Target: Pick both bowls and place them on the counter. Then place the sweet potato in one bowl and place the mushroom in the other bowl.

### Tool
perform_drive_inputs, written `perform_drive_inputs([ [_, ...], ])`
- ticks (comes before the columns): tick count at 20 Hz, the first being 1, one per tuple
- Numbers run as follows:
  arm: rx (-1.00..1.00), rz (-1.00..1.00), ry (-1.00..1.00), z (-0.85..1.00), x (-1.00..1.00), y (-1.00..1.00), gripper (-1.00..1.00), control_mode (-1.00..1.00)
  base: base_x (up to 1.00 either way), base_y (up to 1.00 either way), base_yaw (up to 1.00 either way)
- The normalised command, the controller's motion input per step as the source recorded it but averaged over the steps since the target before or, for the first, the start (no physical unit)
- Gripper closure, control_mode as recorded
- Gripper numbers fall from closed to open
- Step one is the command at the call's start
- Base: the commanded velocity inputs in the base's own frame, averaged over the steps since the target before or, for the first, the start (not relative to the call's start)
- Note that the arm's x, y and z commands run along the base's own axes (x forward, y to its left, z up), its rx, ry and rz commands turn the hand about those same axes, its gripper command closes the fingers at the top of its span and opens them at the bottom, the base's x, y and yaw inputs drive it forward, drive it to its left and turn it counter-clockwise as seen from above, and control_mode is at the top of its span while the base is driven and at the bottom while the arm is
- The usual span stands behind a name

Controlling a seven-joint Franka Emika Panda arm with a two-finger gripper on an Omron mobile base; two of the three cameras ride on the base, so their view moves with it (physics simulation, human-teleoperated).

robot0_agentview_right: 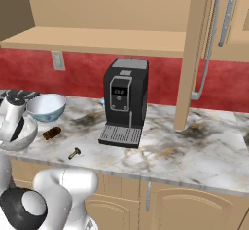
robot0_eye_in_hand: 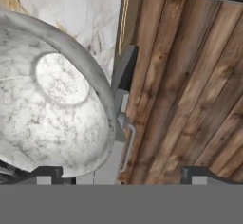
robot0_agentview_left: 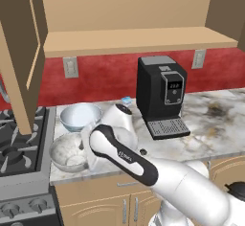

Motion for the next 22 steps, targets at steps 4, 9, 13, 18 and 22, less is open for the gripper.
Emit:
perform_drive_inputs([
  [4, 0.00, 0.00, -0.05, 0.29, -0.30, -0.42, -1.00, -1.00, 0.00, 0.00, 0.00],
  [9, 0.00, 0.01, -0.08, 0.34, -0.23, -0.40, -1.00, -1.00, 0.00, 0.00, 0.00],
  [13, 0.00, 0.05, -0.10, 0.34, -0.13, -0.43, -1.00, -1.00, 0.00, 0.00, 0.00],
  [18, 0.00, 0.09, -0.08, 0.32, -0.06, -0.40, -1.00, -1.00, 0.00, 0.00, 0.00],
  [22, 0.00, 0.10, -0.08, 0.29, -0.02, -0.40, -1.00, -1.00, 0.00, 0.00, 0.00],
])
